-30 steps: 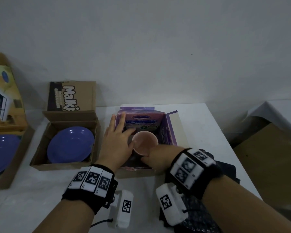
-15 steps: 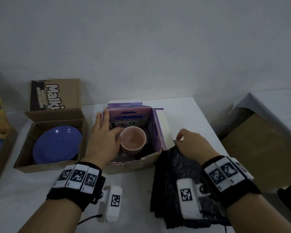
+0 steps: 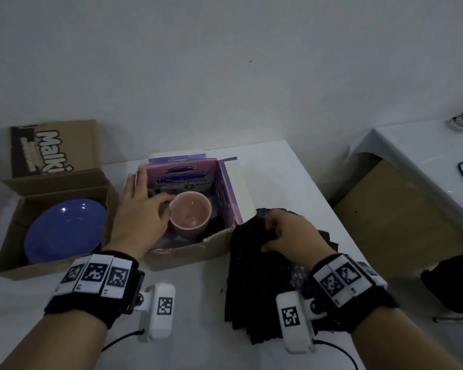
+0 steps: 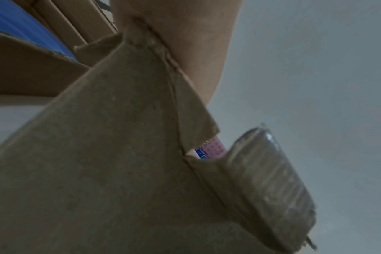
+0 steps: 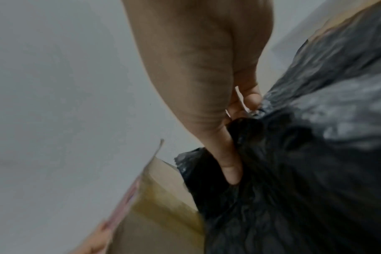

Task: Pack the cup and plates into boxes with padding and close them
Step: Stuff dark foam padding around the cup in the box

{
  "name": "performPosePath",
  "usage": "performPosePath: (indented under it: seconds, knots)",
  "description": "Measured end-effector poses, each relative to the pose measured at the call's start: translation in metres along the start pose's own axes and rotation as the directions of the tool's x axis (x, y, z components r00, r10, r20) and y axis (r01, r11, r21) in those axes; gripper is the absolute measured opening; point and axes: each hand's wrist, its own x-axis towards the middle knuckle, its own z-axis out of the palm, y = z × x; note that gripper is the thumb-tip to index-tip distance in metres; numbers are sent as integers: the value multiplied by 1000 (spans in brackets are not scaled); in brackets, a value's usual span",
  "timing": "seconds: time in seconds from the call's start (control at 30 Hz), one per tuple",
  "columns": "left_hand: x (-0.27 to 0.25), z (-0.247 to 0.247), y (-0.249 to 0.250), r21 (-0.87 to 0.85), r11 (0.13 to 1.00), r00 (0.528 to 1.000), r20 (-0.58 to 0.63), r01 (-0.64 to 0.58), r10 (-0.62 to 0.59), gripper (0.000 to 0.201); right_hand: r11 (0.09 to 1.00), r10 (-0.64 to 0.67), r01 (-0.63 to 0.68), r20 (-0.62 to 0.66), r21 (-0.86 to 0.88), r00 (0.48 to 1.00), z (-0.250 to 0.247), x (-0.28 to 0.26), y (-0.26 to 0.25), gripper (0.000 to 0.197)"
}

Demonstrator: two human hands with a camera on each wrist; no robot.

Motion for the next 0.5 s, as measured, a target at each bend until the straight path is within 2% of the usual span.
performPosePath:
  seconds: [0.1,0.17,0.3,0.4,0.47,0.5]
  knots:
    - [-1,-1,0,-16,1000,1000,6,4,-4,29,995,-83,87,-67,51,994,-21,-1,-3,36]
    - [-1,-1,1,-42,999,1000,4,9,-9,28,985,-137,152,-166,82,977,-36,-3,-6,32]
    - [-2,0,1,-89,996,1000,-9,9,-9,27,976,-115,174,-371,130,921,-62,2,-8,23]
    - [-3,1,2,-114,994,999,-35,-5,1,26,977,-87,176,-530,119,843,-72,6,-20,19]
    - [-3,2,2,-145,989,998,-56,-13,5,26,959,-32,203,-637,196,770,-78,9,-33,17]
    - [-3,2,2,-154,988,998,-70,-22,11,27,939,-21,241,-661,244,750,-79,10,-41,18]
